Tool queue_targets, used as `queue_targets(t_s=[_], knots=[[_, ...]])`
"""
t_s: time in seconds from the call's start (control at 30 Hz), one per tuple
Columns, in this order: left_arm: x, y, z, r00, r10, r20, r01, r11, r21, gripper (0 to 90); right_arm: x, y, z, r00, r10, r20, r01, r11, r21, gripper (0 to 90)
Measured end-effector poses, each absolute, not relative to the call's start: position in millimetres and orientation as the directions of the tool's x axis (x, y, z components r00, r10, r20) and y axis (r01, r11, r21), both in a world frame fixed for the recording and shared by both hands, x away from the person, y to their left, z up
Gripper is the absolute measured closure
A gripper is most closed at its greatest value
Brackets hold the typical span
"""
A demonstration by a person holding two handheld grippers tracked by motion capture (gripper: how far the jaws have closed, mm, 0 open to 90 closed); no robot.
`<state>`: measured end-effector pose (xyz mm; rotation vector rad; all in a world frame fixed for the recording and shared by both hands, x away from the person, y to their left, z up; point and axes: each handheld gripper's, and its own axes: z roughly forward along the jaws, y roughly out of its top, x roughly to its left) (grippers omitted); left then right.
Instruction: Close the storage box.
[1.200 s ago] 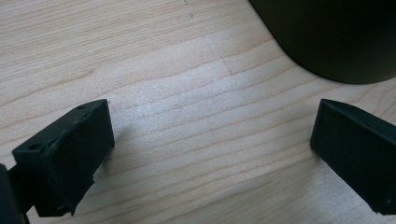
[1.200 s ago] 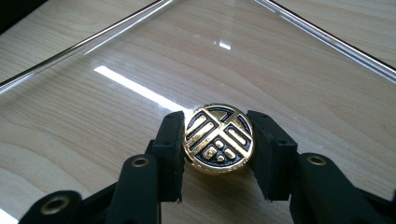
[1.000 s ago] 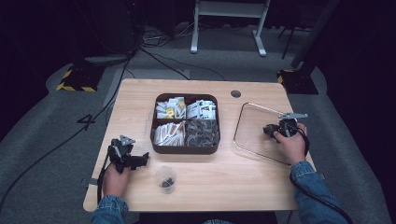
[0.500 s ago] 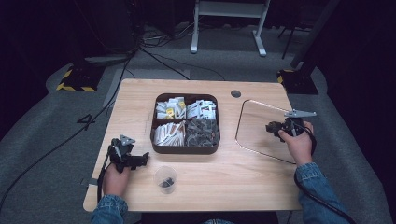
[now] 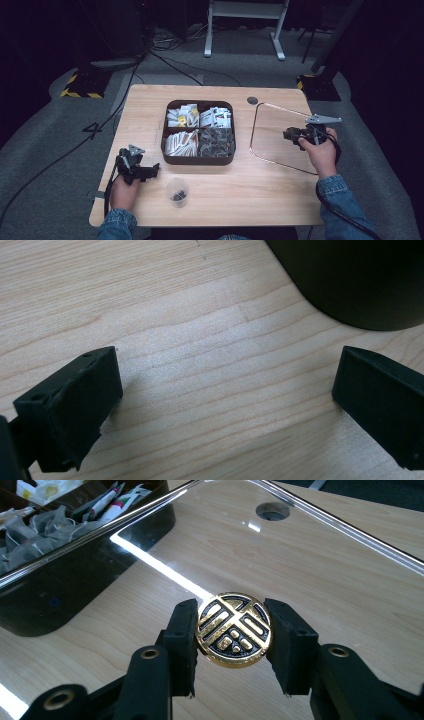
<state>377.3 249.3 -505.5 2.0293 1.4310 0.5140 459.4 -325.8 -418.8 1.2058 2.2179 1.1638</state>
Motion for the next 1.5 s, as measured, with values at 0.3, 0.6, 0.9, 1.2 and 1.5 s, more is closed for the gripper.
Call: queue_targets(t_s=[0.3,0.6,0.9,1.2,1.5], knots=[[377,249,-506,0.343,0.939,-0.027,0.708,-0.24,0.664,0.0,457,-314,-407,-0.593,0.801,0.079,0.507,0.296,0.81,58.5],[376,248,-506,0.331,0.943,-0.025,0.711,-0.232,0.663,0.0,464,-282,-386,-0.652,0.755,0.066,0.456,0.322,0.83,58.5],[375,249,-506,0.33,0.944,-0.025,0.711,-0.231,0.664,0.0,477,-241,-371,-0.699,0.711,0.076,0.445,0.349,0.825,58.5],[375,249,-506,0.329,0.944,-0.024,0.711,-0.231,0.665,0.0,485,-201,-357,-0.734,0.676,0.07,0.432,0.384,0.816,58.5],[376,249,-506,0.333,0.943,-0.024,0.71,-0.234,0.664,0.0,491,-169,-355,-0.756,0.652,0.063,0.427,0.417,0.802,58.5]])
